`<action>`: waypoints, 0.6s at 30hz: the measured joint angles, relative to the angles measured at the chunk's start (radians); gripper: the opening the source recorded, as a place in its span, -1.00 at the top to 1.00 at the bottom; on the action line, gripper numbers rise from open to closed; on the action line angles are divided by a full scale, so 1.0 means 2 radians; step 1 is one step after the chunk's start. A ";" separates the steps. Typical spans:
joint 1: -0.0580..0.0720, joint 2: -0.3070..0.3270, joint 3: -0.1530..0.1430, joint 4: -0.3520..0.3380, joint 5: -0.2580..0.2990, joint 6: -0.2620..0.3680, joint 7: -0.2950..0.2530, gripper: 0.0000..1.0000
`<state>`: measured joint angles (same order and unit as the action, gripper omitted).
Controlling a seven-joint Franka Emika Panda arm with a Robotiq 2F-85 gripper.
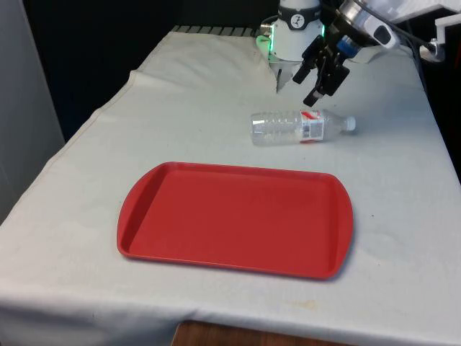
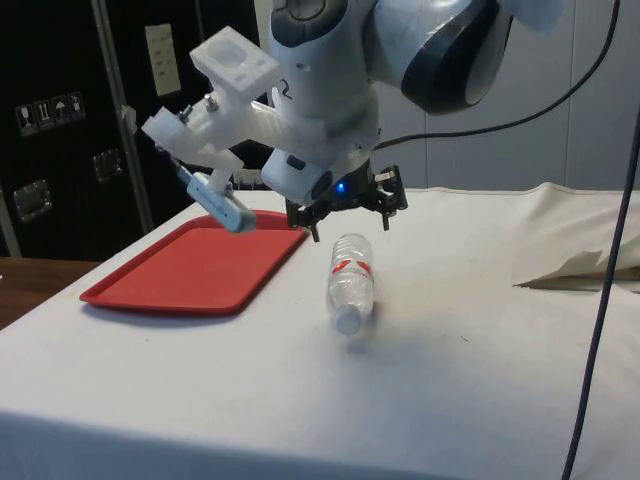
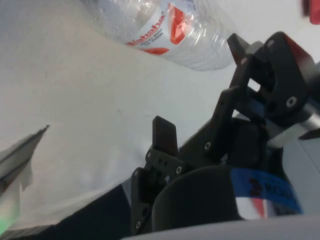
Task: Place the bottle upright on the tray.
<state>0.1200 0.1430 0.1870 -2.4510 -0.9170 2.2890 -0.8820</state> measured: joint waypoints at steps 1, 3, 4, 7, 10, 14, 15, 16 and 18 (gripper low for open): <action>0.001 0.001 0.001 0.001 -0.003 -0.003 0.004 -1.00; 0.001 0.004 0.005 0.002 -0.009 -0.008 0.012 -1.00; 0.001 0.005 0.007 0.003 -0.012 -0.012 0.016 -1.00; 0.001 0.008 0.010 0.005 -0.018 -0.018 0.025 -1.00; 0.002 0.015 0.018 0.010 -0.028 -0.033 0.040 -1.00; 0.002 0.021 0.027 0.013 -0.038 -0.046 0.056 -1.00; 0.002 0.022 0.029 0.015 -0.040 -0.049 0.060 -1.00; 0.002 0.022 0.029 0.015 -0.040 -0.049 0.060 -1.00; 0.003 0.027 0.035 0.018 -0.047 -0.059 0.071 -1.00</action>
<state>0.1250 0.1980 0.2580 -2.4160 -1.0110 2.1710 -0.7400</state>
